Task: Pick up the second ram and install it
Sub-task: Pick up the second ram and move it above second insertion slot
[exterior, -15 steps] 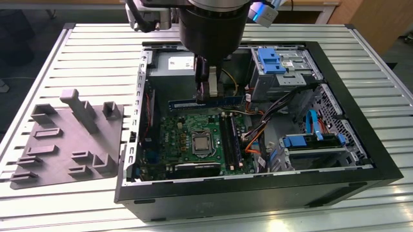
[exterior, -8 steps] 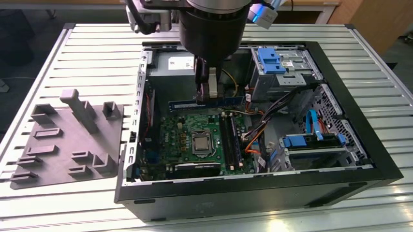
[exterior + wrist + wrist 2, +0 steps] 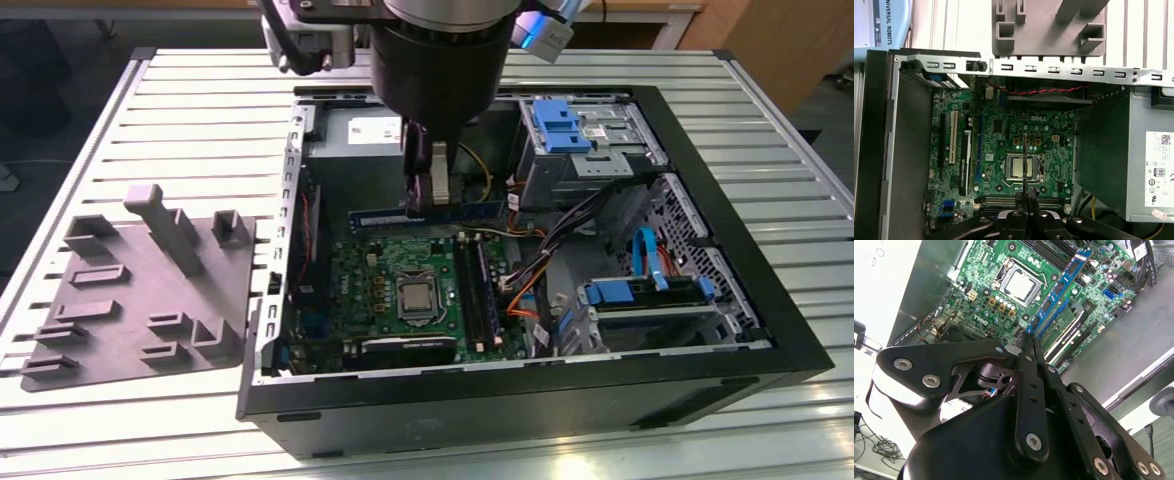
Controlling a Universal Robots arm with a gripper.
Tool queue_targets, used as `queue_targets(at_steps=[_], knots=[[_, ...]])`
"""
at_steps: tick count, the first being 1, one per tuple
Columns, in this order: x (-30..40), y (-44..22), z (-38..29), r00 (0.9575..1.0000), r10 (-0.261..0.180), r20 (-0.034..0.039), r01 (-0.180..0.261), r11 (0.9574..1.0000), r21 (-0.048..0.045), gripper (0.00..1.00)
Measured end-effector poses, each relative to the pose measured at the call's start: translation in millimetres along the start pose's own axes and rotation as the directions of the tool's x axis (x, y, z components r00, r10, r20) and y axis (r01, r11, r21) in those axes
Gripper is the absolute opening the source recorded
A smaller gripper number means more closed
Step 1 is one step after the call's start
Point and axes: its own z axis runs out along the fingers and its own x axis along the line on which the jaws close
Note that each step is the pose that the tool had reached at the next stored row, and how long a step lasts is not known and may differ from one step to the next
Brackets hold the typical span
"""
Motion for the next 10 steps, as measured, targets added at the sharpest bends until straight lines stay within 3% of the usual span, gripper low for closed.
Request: queue_targets(at_steps=[10], knots=[[0.1,-0.1,2.6,1.0000,0.000,0.0000,0.000,1.0000,0.0000,0.12]])
